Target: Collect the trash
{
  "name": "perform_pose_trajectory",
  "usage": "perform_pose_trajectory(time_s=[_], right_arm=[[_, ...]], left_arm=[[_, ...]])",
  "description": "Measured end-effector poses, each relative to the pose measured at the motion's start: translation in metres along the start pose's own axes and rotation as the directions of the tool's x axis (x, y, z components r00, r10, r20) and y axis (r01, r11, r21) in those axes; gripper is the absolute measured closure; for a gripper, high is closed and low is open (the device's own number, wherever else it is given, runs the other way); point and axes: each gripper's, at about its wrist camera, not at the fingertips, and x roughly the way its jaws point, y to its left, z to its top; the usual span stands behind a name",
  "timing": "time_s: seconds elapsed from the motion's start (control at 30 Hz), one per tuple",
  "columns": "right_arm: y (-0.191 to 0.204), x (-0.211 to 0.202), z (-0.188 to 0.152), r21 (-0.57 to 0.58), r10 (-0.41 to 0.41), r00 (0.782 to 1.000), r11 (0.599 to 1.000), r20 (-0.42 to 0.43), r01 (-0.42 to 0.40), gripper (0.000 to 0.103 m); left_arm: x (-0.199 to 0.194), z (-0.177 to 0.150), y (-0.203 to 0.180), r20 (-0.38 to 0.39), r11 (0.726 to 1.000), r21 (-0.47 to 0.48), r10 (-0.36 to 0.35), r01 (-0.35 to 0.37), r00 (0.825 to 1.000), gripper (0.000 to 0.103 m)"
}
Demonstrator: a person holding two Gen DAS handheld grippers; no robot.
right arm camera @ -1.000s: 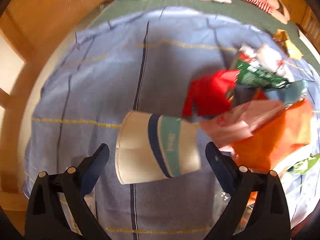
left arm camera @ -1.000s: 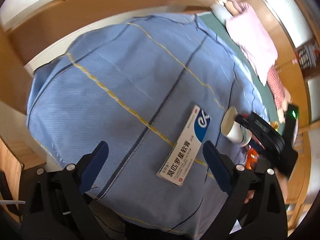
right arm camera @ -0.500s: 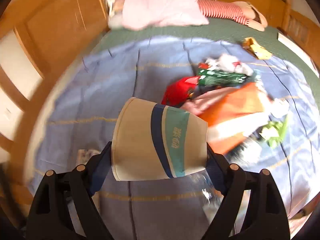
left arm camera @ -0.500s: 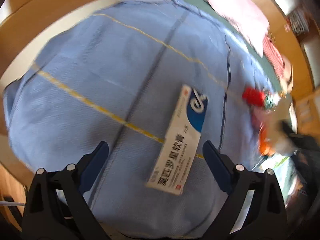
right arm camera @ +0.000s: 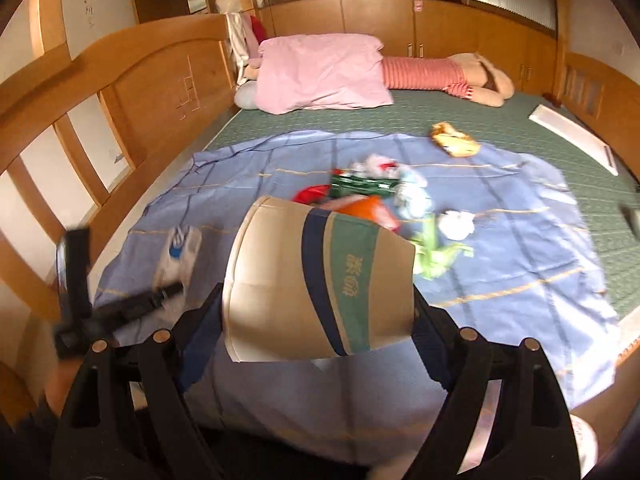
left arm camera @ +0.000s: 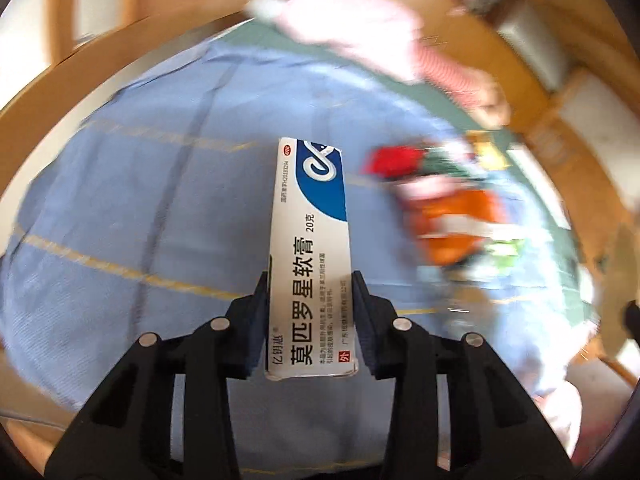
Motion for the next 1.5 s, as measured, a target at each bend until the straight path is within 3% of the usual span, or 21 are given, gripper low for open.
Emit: perform_pose_trajectory(time_s=[0.17, 0.3, 0.43, 0.5, 0.57, 0.67, 0.7, 0.73, 0.8, 0.83, 0.93, 0.97, 1.0, 1.03, 1.07, 1.13, 1.2, 1.27, 1.33, 1.4, 1.5], right_arm=[[-0.064, -0.055, -0.034, 0.006, -0.086, 0.994, 0.996, -0.065, 0.086, 0.02], [-0.111, -0.078, -0.082, 0.049, -0.136, 0.967, 0.987, -0.215, 0.15, 0.02], [-0.147, -0.072, -0.141, 0.092, -0.172, 0.895, 0.969, -0.412, 0.229, 0.019], [-0.166, -0.07, -0.162, 0.154, -0.172, 0.867, 0.95, -0.467, 0.271, 0.018], [-0.186, -0.082, -0.164, 0.267, -0.186, 0.887, 0.91, -0.423, 0.318, 0.018], [-0.223, -0.112, -0.161, 0.474, -0.236, 0.916, 0.798, -0.325, 0.374, 0.015], [-0.229, -0.119, -0.158, 0.503, -0.249, 0.919, 0.778, -0.304, 0.377, 0.015], [-0.234, -0.125, -0.155, 0.517, -0.277, 0.916, 0.761, -0.288, 0.393, 0.015], [-0.232, -0.127, -0.146, 0.497, -0.316, 0.907, 0.76, -0.28, 0.418, 0.015], [-0.229, -0.126, -0.143, 0.483, -0.333, 0.903, 0.764, -0.272, 0.428, 0.015], [-0.216, -0.119, -0.129, 0.434, -0.383, 0.897, 0.784, -0.223, 0.443, 0.013], [-0.213, -0.117, -0.126, 0.415, -0.401, 0.893, 0.79, -0.206, 0.451, 0.013], [-0.205, -0.115, -0.123, 0.39, -0.422, 0.888, 0.798, -0.182, 0.46, 0.013], [-0.195, -0.108, -0.115, 0.36, -0.442, 0.885, 0.809, -0.148, 0.465, 0.013], [-0.182, -0.1, -0.107, 0.328, -0.455, 0.884, 0.822, -0.111, 0.465, 0.009], [-0.158, -0.081, -0.089, 0.304, -0.41, 0.911, 0.863, -0.046, 0.404, 0.008], [-0.137, -0.059, -0.073, 0.294, -0.339, 0.941, 0.897, -0.025, 0.331, 0.008], [-0.107, -0.012, -0.051, 0.225, -0.256, 0.965, 0.938, -0.062, 0.264, 0.008], [-0.08, 0.037, -0.034, 0.174, -0.219, 0.972, 0.957, -0.091, 0.232, 0.011], [-0.07, 0.075, -0.024, 0.199, -0.177, 0.974, 0.959, -0.14, 0.203, 0.027], [-0.059, 0.135, -0.012, 0.259, -0.089, 0.967, 0.954, -0.24, 0.152, 0.028]], left_arm=[[-0.021, -0.014, -0.056, -0.009, 0.956, 0.161, -0.247, 0.246, 0.969, 0.064], [-0.027, -0.038, -0.109, -0.109, 0.868, 0.29, -0.389, 0.404, 0.915, 0.064], [-0.039, -0.068, -0.154, -0.227, 0.744, 0.382, -0.5, 0.549, 0.836, 0.064], [-0.043, -0.088, -0.18, -0.304, 0.667, 0.412, -0.542, 0.621, 0.784, 0.063], [-0.044, -0.11, -0.203, -0.388, 0.586, 0.424, -0.571, 0.69, 0.723, 0.063], [-0.045, -0.147, -0.235, -0.516, 0.451, 0.439, -0.581, 0.777, 0.629, 0.063], [-0.047, -0.158, -0.246, -0.542, 0.414, 0.451, -0.577, 0.79, 0.612, 0.056], [-0.05, -0.167, -0.253, -0.561, 0.381, 0.447, -0.585, 0.81, 0.585, 0.04], [-0.051, -0.168, -0.256, -0.567, 0.362, 0.431, -0.604, 0.827, 0.56, 0.019], [-0.05, -0.167, -0.256, -0.561, 0.366, 0.432, -0.607, 0.824, 0.563, 0.018], [-0.043, -0.141, -0.241, -0.478, 0.463, 0.418, -0.62, 0.781, 0.623, 0.015], [-0.041, -0.123, -0.226, -0.394, 0.548, 0.4, -0.62, 0.734, 0.678, 0.015], [-0.039, -0.109, -0.213, -0.335, 0.61, 0.399, -0.598, 0.685, 0.728, 0.015], [-0.04, -0.096, -0.201, -0.251, 0.686, 0.399, -0.556, 0.608, 0.793, 0.015], [-0.042, -0.08, -0.184, -0.13, 0.781, 0.389, -0.479, 0.489, 0.868, 0.015], [-0.046, -0.051, -0.148, 0.085, 0.923, 0.306, -0.273, 0.235, 0.958, 0.013], [-0.049, -0.034, -0.12, 0.167, 0.975, 0.19, -0.146, 0.113, 0.975, 0.013], [-0.046, -0.021, -0.091, 0.178, 0.997, 0.06, -0.052, 0.042, 0.983, 0.013], [-0.043, -0.017, -0.069, 0.167, 0.999, -0.031, 0.046, -0.041, 0.985, 0.013], [-0.039, -0.015, -0.056, 0.143, 0.991, -0.062, 0.124, -0.116, 0.982, 0.013], [-0.034, -0.013, -0.031, 0.086, 0.982, -0.11, 0.166, -0.156, 0.982, 0.013]])
